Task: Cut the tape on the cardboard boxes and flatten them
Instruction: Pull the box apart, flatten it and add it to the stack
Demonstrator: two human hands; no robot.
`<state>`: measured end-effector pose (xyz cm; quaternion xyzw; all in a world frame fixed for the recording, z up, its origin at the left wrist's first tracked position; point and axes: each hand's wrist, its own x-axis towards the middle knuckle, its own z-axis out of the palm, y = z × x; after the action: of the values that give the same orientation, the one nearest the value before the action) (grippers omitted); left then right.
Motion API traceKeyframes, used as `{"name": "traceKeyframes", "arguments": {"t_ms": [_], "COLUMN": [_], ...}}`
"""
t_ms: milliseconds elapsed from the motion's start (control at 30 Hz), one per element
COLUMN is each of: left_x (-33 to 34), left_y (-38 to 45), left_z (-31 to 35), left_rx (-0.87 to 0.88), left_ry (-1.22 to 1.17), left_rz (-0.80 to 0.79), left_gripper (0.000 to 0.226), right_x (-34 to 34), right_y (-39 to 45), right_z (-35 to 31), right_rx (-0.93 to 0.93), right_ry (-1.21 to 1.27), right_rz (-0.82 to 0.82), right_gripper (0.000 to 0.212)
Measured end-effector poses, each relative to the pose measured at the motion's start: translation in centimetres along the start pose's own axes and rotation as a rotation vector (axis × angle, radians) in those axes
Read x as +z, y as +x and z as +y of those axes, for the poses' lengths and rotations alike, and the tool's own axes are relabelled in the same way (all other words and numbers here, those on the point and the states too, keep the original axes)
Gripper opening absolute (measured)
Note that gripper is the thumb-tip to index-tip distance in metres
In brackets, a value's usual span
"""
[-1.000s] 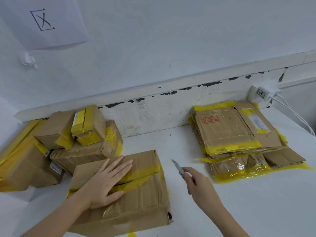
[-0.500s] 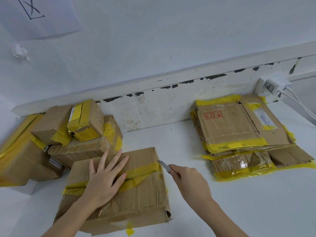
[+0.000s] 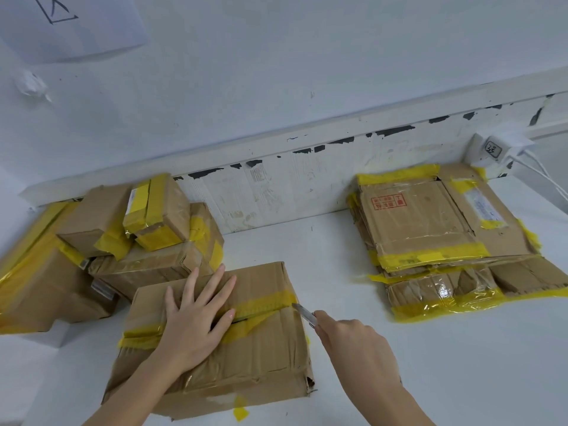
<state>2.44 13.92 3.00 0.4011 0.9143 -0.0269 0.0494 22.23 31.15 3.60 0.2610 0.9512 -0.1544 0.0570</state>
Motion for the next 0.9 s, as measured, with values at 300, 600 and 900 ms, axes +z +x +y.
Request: {"name": "traceKeyframes", "arguments": {"t_ms": [300,600,900], "left_x": [-0.2,-0.8,-1.6], "left_y": [-0.3,0.0,0.4], "left_z": [0.1,0.0,-0.4], "left_rx": [0.014,0.038,0.04], "left_ry": [-0.028,0.013,0.026], "left_rz": [0.009,-0.067,-0.108], "left_gripper": [0.078,0.1,0.099], "right_x": [-0.3,4.4,9.4], "right_y": [-1.6,-2.1,2.5], "right_z": [-0.9,3.0,3.5], "right_rx": [0.028,0.199,0.26], "right_ry": [0.017,0.348,0.023], "right_rz": [0.121,0.068,0.156], "right_gripper": [0.022,0.042,0.075]}}
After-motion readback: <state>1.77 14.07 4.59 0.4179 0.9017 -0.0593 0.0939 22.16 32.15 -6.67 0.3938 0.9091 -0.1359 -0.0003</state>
